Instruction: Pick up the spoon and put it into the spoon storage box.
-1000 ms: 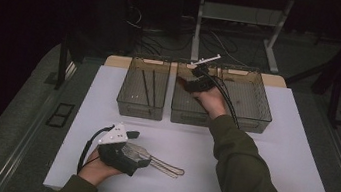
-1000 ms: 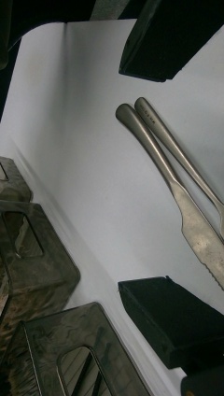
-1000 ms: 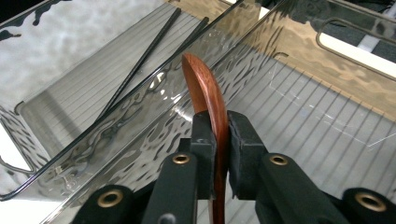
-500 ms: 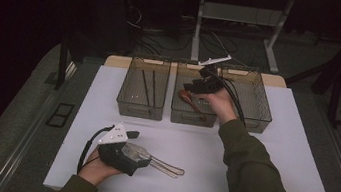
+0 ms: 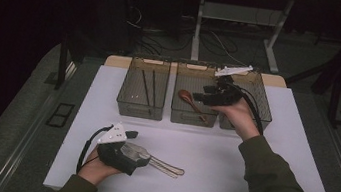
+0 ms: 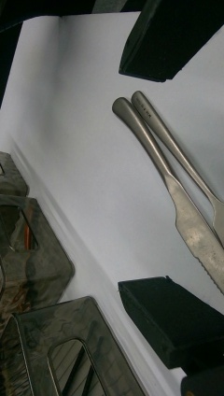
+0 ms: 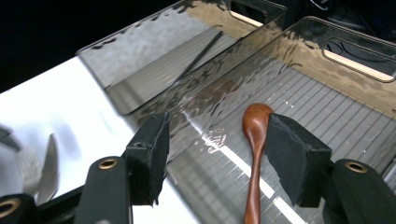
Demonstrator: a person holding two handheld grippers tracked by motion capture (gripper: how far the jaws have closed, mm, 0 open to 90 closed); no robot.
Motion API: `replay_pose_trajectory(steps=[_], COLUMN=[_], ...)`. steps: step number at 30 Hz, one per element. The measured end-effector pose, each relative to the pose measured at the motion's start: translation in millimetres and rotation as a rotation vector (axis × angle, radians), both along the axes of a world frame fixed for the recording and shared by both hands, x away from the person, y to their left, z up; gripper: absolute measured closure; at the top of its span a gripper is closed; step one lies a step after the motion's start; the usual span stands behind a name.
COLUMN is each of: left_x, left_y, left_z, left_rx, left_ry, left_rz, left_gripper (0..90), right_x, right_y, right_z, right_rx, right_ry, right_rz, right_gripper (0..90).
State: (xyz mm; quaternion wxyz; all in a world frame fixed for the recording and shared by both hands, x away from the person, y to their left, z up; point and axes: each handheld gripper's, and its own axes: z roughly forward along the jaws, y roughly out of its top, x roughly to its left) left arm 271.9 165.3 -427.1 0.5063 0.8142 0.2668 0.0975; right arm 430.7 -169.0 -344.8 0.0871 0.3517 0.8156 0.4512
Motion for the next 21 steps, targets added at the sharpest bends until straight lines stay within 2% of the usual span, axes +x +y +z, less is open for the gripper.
replay_pose_trajectory(steps=[7,16,18,21], left_x=[0.6,-2.9,-3.9,-4.5], left_y=[-1.3,2.2,3.6,4.1], left_z=[0.1,0.1,0.7,1.0], left_rx=[0.008,0.012,0.01,0.011], left_ry=[-0.004,0.0,-0.003,-0.004], left_rz=[-0.004,0.004,0.012,0.015], left_gripper=[0.0,0.0,0.0,0.0], right_x=[-28.5,-63.6,-67.5,-83.1], right_y=[-14.5,-36.8,-38.7,-45.8], right_z=[-5.2,-19.3,-21.4,-31.3], right_rx=[0.008,0.037,0.034,0.009], right_ry=[-0.024,-0.015,-0.013,-0.03], right_rz=[0.042,0.078,0.084,0.078], right_gripper=[37.4,36.1,34.7,32.0])
